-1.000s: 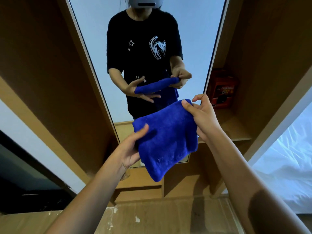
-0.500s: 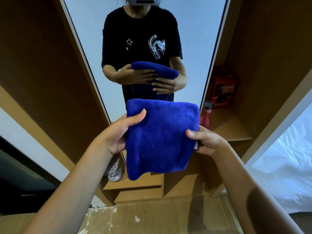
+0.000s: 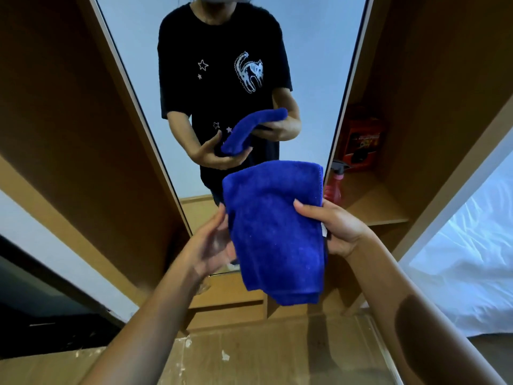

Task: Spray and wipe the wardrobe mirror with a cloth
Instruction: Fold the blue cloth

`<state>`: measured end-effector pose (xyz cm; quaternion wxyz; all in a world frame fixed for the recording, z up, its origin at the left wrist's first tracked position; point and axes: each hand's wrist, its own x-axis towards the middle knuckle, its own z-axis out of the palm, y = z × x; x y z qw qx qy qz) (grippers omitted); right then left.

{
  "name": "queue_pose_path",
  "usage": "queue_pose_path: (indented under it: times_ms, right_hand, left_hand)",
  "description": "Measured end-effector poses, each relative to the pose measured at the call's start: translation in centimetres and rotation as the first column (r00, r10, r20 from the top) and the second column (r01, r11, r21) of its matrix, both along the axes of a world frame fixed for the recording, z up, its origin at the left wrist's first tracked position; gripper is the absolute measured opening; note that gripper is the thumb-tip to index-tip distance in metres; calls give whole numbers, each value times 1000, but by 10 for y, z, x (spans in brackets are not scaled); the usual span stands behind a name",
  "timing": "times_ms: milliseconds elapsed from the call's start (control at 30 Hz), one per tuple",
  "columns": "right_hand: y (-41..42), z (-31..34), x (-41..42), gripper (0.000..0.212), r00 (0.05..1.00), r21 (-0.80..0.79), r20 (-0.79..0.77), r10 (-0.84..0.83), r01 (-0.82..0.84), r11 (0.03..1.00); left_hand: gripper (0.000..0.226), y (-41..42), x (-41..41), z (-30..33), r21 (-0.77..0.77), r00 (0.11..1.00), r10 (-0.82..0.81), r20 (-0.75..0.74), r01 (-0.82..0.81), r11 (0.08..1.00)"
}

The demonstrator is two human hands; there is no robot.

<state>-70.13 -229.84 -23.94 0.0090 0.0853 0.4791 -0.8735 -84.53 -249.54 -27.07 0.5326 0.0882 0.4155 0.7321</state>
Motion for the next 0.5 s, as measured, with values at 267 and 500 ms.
queue_pose_path:
  times_ms: [267, 500]
  right_hand:
    - [16, -12, 26, 39, 947, 226, 230, -224, 172, 959]
    - [31, -38, 68, 38, 872, 254, 276, -403, 339, 906]
  left_hand:
    - [38, 16, 30, -11, -186, 966, -19, -256, -29, 982]
    - [39, 51, 45, -26, -309, 834, -240, -497, 89, 947]
